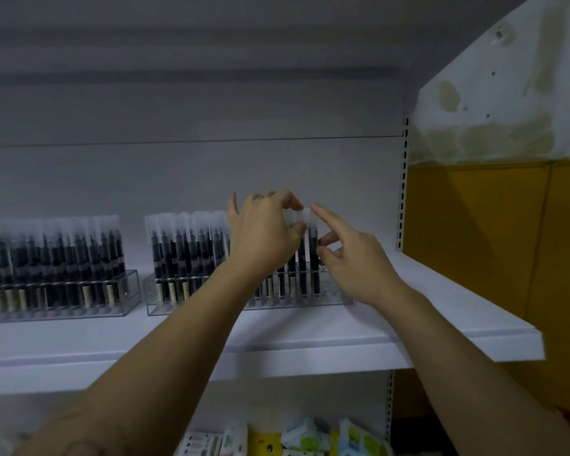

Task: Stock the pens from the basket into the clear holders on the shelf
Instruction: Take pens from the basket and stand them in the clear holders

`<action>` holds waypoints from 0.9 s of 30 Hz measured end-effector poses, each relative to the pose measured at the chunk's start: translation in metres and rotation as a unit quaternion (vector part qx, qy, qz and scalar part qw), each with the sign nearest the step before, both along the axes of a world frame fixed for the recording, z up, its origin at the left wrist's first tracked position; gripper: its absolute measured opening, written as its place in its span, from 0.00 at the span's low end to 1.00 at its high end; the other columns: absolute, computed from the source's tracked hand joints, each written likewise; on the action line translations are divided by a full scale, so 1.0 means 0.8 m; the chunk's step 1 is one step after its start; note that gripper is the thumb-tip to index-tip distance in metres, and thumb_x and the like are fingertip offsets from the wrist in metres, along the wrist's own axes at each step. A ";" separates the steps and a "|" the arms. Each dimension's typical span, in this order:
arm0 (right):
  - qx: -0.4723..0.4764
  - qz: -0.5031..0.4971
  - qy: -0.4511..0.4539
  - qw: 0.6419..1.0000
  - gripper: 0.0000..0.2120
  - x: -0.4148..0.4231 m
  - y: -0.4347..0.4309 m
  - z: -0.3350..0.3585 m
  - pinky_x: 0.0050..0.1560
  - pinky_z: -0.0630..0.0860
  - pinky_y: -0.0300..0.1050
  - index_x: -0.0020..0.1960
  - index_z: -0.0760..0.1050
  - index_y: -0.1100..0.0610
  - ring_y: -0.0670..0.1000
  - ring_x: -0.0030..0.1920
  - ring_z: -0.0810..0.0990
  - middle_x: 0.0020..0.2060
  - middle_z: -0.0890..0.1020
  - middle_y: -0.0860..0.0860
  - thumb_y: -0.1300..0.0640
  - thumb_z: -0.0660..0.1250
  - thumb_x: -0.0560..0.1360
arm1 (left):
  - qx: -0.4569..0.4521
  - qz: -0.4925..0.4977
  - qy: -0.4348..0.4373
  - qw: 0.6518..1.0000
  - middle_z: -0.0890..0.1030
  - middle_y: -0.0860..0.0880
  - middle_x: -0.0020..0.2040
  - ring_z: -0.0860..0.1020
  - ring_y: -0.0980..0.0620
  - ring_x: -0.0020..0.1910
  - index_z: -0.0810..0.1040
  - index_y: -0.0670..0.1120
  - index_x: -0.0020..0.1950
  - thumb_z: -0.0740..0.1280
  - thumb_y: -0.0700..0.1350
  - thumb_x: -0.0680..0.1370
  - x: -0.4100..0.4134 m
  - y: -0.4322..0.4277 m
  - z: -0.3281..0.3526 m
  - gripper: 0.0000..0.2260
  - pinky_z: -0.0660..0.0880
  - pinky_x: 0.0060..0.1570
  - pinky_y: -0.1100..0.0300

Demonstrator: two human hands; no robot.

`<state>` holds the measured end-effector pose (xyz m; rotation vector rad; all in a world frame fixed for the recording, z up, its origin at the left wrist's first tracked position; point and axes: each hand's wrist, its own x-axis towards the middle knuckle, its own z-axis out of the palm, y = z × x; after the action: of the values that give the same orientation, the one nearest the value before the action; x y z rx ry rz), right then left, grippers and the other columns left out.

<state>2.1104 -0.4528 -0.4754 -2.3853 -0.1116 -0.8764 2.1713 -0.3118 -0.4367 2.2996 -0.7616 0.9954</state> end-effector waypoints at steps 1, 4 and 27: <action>0.002 0.000 0.001 1.000 0.32 -0.001 0.001 0.000 0.40 0.71 0.34 0.75 0.53 0.35 0.46 0.43 0.79 0.55 0.77 0.47 0.57 0.63 0.80 | 0.007 0.005 -0.004 1.000 0.78 0.56 0.60 0.71 0.51 0.66 0.76 0.57 0.57 0.66 0.55 0.77 -0.001 0.001 -0.001 0.11 0.43 0.74 0.40; 0.031 0.016 0.005 0.999 0.36 -0.008 0.002 0.000 0.45 0.73 0.34 0.76 0.50 0.34 0.44 0.46 0.80 0.60 0.74 0.47 0.57 0.65 0.79 | 0.034 0.019 -0.012 0.999 0.74 0.54 0.67 0.68 0.52 0.69 0.74 0.58 0.63 0.66 0.56 0.77 -0.011 0.004 0.000 0.15 0.39 0.74 0.40; 0.024 0.168 -0.031 0.985 0.19 -0.093 0.190 -0.127 0.50 0.76 0.41 0.65 0.72 0.47 0.41 0.52 0.74 0.55 0.73 0.42 0.54 0.69 0.76 | 0.018 0.115 -0.049 0.992 0.80 0.52 0.52 0.75 0.48 0.53 0.80 0.52 0.54 0.68 0.52 0.72 -0.134 0.216 -0.181 0.12 0.65 0.48 0.56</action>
<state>2.0357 -0.3006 -0.5772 -2.2067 -0.4964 -0.7799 2.0645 -0.1392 -0.5817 2.4243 -0.5655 1.2126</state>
